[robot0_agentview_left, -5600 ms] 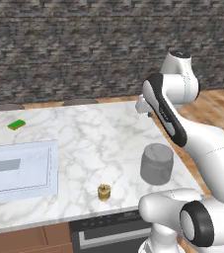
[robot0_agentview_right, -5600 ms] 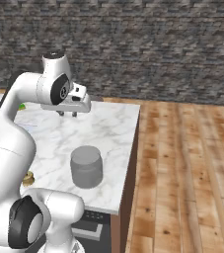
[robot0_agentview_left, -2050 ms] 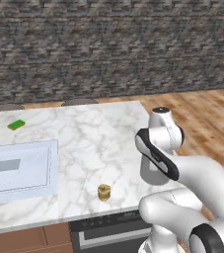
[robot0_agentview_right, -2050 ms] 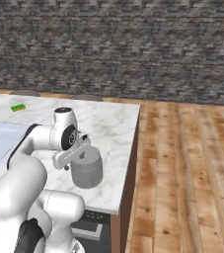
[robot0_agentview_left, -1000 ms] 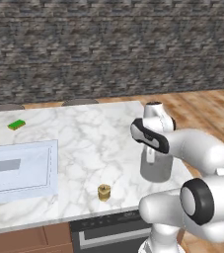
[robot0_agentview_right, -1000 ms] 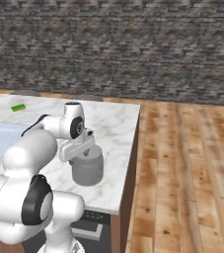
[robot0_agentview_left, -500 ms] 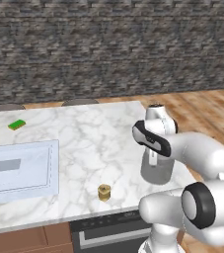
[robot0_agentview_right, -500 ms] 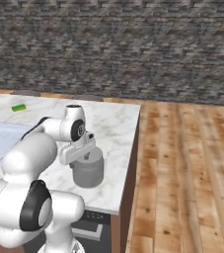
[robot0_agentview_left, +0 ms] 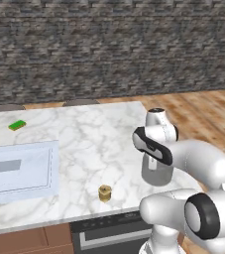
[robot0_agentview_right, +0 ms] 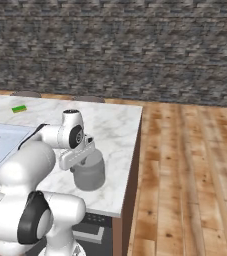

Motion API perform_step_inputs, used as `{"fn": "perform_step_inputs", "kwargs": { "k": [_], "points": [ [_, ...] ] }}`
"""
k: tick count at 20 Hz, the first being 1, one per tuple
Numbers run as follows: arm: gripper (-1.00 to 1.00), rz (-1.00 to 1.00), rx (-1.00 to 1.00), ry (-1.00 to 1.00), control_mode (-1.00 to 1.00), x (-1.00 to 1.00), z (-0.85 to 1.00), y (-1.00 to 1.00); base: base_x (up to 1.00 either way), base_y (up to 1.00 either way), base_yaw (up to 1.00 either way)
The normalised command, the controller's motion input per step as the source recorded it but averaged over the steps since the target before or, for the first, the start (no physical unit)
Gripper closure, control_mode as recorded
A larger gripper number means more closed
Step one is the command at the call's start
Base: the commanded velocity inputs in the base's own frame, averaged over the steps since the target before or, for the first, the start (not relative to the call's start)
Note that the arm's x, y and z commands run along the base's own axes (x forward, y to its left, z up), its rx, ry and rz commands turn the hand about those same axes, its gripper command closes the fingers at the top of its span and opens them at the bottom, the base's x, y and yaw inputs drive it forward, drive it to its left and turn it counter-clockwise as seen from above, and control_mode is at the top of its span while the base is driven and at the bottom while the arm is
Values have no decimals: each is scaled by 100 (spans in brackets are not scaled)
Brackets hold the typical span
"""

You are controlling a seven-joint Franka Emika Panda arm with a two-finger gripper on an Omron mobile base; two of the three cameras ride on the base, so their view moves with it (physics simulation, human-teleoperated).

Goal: Pick the candle and jar from the dining table and place them in the open cabinet. Close the cabinet after placing the objects.

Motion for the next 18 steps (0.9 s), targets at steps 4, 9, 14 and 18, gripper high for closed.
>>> {"fn": "perform_step_inputs", "kwargs": {
  "k": [4, 9, 14, 18],
  "points": [
    [100, 0, -1, 0, -100, -2, -20, 0, 0, 0, 0],
    [100, 0, 0, -1, -100, -17, -8, 0, 0, 0, 0],
    [100, 0, 0, -12, -100, -38, 23, 0, 0, 0, 0],
    [100, 0, 0, -20, -100, -44, 78, -5, 0, 0, 0]
  ]
}}
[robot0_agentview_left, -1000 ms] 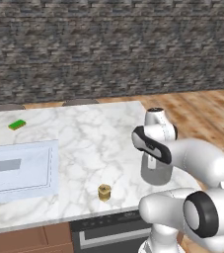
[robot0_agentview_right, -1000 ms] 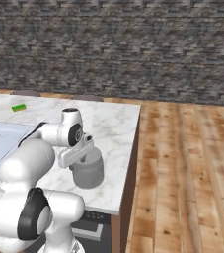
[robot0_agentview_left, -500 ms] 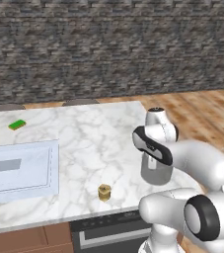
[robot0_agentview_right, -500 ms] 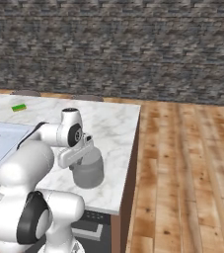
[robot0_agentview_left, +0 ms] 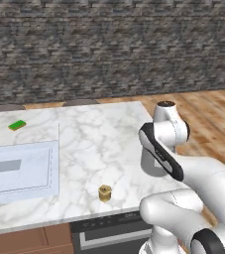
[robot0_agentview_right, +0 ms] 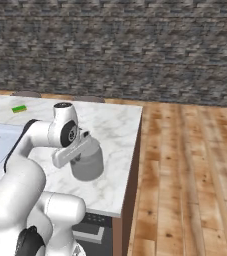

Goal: Pick the candle and jar from the dining table and place them in the open cabinet. Close the cabinet after placing the objects.

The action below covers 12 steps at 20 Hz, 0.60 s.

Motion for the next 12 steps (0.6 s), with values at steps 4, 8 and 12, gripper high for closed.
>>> {"fn": "perform_step_inputs", "kwargs": {
  "k": [4, 8, 12],
  "points": [
    [100, 0, 0, -13, -100, -30, 80, -16, 0, 0, 0],
    [100, 0, 0, -9, -100, -15, 87, -29, 0, 0, 0],
    [100, 0, 2, -7, -100, -2, 99, -47, 0, 0, 0]
  ]
}}
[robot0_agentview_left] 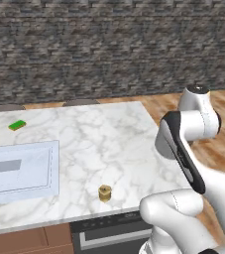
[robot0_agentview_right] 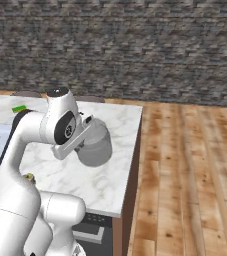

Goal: Pick the candle and jar from the dining table and place them in the open cabinet. Close the cabinet after placing the objects.

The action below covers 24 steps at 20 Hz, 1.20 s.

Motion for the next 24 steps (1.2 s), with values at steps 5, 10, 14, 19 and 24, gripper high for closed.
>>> {"fn": "perform_step_inputs", "kwargs": {
  "k": [5, 10, 14, 19, 24],
  "points": [
    [100, 0, 0, -4, -100, 0, 78, -13, 0, 0, 0],
    [100, 0, -2, 0, -100, 0, 17, 0, 0, 0, 0],
    [100, 0, 0, 0, -100, 0, 0, 0, 0, 0, 0],
    [100, 0, 0, 0, 100, -2, 0, 0, -4, 0, 0],
    [100, 0, 0, 0, 100, 0, 0, 0, -13, -21, -22]
  ]
}}
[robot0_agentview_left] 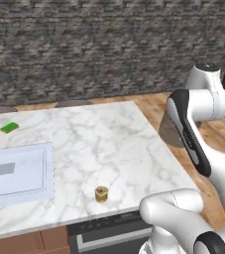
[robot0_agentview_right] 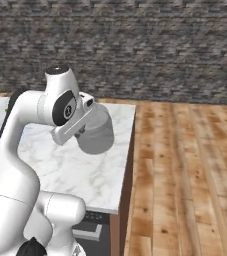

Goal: Pick the candle and jar from the dining table and place them in the open cabinet. Close the cabinet after placing the objects.

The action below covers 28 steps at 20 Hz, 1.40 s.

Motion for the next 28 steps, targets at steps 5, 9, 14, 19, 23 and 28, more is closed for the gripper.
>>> {"fn": "perform_step_inputs", "kwargs": {
  "k": [5, 9, 14, 19, 23, 28],
  "points": [
    [100, 0, 0, 0, 100, 0, 0, 0, -1, -10, -53],
    [100, 0, 0, 0, 100, 0, 0, 0, -1, -7, -73],
    [100, 0, 0, 0, 100, 0, 0, 0, 0, -32, -78],
    [100, 0, 0, 0, 100, 0, 0, 0, 1, -71, -63],
    [100, 0, 0, 0, 100, 0, 0, 0, 4, -86, -66],
    [100, 0, 0, 0, 100, 0, 0, 0, 8, -99, -66]
  ]
}}
